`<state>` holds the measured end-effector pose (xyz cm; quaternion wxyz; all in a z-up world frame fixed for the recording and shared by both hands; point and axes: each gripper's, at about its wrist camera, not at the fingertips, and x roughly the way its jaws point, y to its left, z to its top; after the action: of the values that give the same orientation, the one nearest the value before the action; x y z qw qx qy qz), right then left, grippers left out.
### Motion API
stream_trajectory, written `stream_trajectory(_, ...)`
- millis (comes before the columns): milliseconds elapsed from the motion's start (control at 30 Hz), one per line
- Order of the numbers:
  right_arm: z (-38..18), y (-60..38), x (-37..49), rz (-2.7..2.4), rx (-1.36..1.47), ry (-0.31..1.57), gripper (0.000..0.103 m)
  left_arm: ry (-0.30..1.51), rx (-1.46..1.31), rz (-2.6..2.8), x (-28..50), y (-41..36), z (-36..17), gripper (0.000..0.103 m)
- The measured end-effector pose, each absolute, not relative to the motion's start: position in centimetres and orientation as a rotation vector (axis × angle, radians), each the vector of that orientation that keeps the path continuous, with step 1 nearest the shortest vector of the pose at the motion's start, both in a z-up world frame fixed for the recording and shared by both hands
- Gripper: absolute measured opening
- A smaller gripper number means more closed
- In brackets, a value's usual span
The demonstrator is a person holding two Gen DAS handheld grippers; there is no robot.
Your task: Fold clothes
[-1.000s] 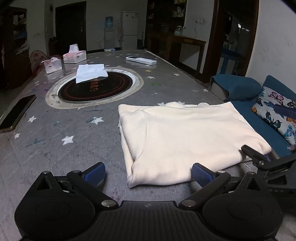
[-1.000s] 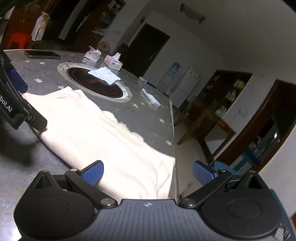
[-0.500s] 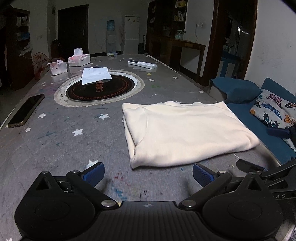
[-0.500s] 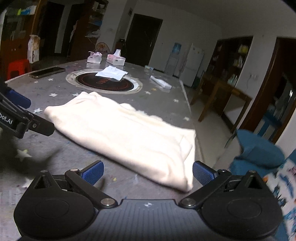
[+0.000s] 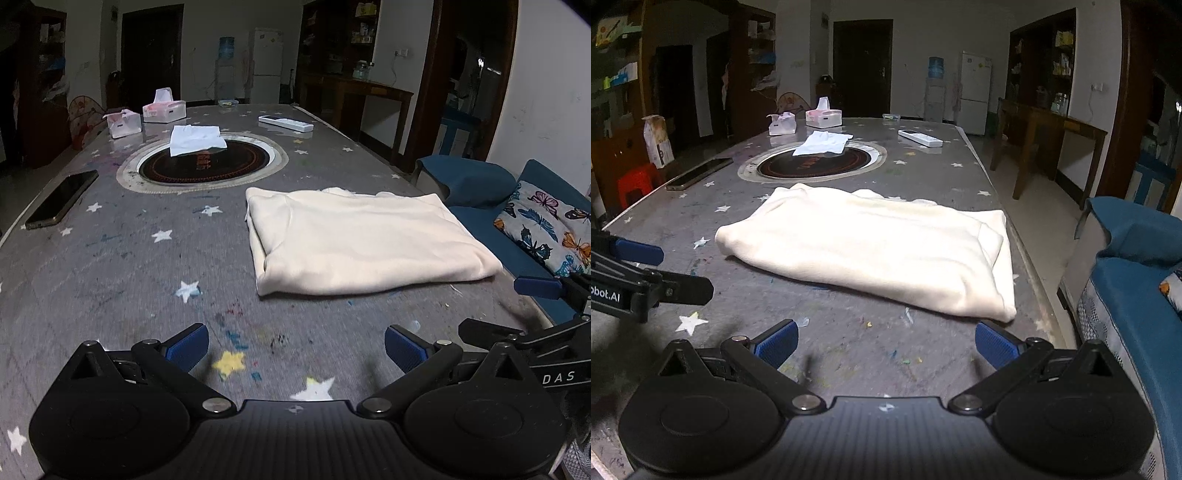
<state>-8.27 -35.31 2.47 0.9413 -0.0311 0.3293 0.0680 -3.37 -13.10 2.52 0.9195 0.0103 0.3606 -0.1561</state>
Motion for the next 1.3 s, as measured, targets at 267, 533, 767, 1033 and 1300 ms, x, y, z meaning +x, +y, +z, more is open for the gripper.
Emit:
stream_trajectory(267,2.2,-35.2,-9.0,0.138,-0.012,0.694,0.103,0.756,0.0,-0.311,-4.3,-13.1,2.1,0.103)
stream_trajectory(533,1.9,-35.5,-9.7,0.114,0.035,0.705,0.103,0.759,-0.007,-0.313,-5.1,-13.4,2.0,0.103)
stream_trajectory(767,1.7,-35.8,-10.3,0.1,0.047,0.701,0.103,0.763,-0.006,-0.318,-5.6,-13.9,1.8,0.103)
stream_trajectory(1033,1.6,-35.8,-10.6,0.099,0.069,0.7,0.103,0.76,-0.006,-0.326,-5.9,-14.3,1.9,0.103)
stream_trajectory(1300,1.7,-35.7,-10.9,0.101,0.081,0.696,0.103,0.758,-0.005,-0.331,-6.1,-14.6,2.0,0.103)
